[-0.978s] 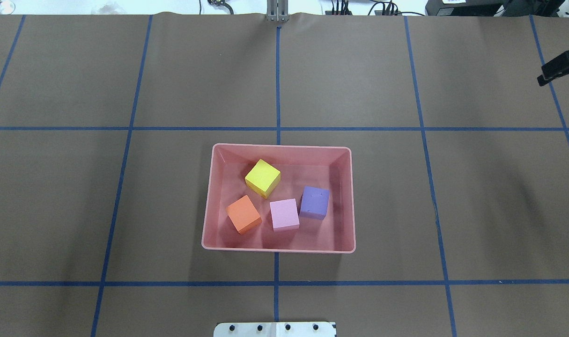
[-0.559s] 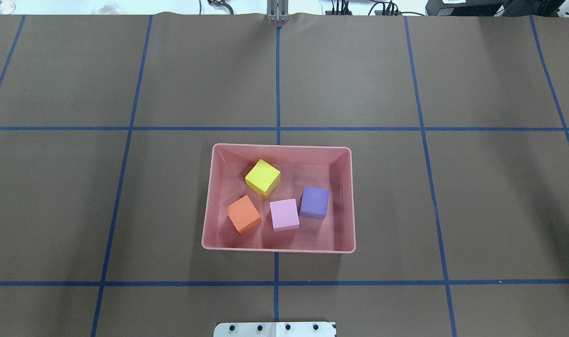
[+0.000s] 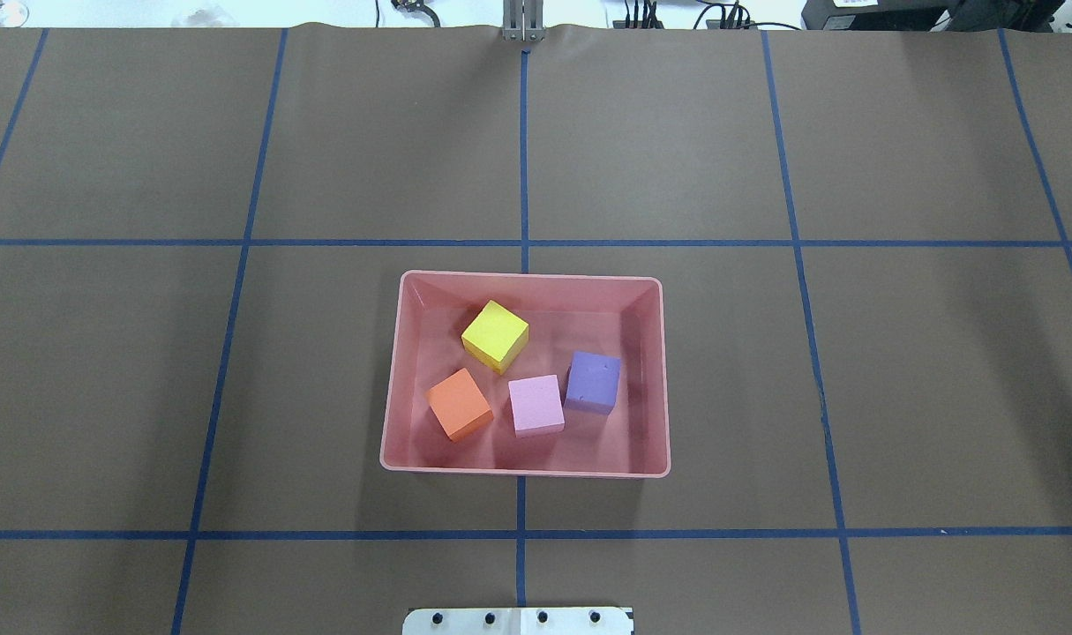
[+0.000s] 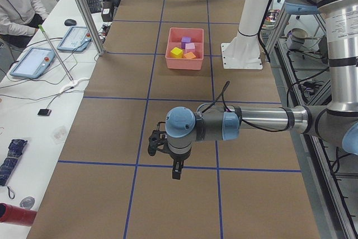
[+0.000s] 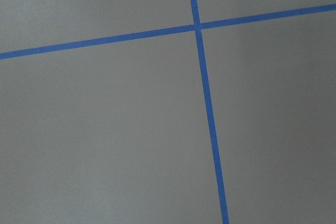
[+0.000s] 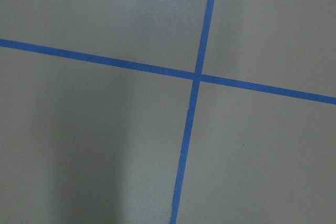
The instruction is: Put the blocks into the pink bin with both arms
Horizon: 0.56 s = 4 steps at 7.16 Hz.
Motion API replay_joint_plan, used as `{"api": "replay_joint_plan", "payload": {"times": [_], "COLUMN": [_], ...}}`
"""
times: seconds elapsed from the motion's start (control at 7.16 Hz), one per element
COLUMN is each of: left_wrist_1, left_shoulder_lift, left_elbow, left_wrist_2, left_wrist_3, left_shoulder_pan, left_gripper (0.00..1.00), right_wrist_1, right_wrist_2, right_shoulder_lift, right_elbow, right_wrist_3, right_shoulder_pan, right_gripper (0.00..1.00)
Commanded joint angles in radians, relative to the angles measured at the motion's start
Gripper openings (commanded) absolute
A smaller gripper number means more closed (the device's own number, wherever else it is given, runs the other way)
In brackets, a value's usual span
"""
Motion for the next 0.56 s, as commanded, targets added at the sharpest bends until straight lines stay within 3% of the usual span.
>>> {"api": "replay_joint_plan", "payload": {"times": [0.0, 0.42], "left_wrist_1": [0.0, 0.0], "left_shoulder_lift": [0.001, 0.001], "left_elbow": [-0.001, -0.001], "left_wrist_2": [0.0, 0.0], "left_wrist_3": [0.001, 0.001], "left_shoulder_pan": [0.001, 0.001], "left_gripper": [1.0, 1.0], "right_wrist_1": [0.0, -0.001], "right_wrist_2": [0.003, 0.003], "right_shoulder_lift": [-0.016, -0.018], "right_elbow": [-0.001, -0.003], "right_wrist_3": [0.004, 0.009], "right_shoulder_pan": [0.001, 0.0], "right_gripper": [1.0, 1.0]}}
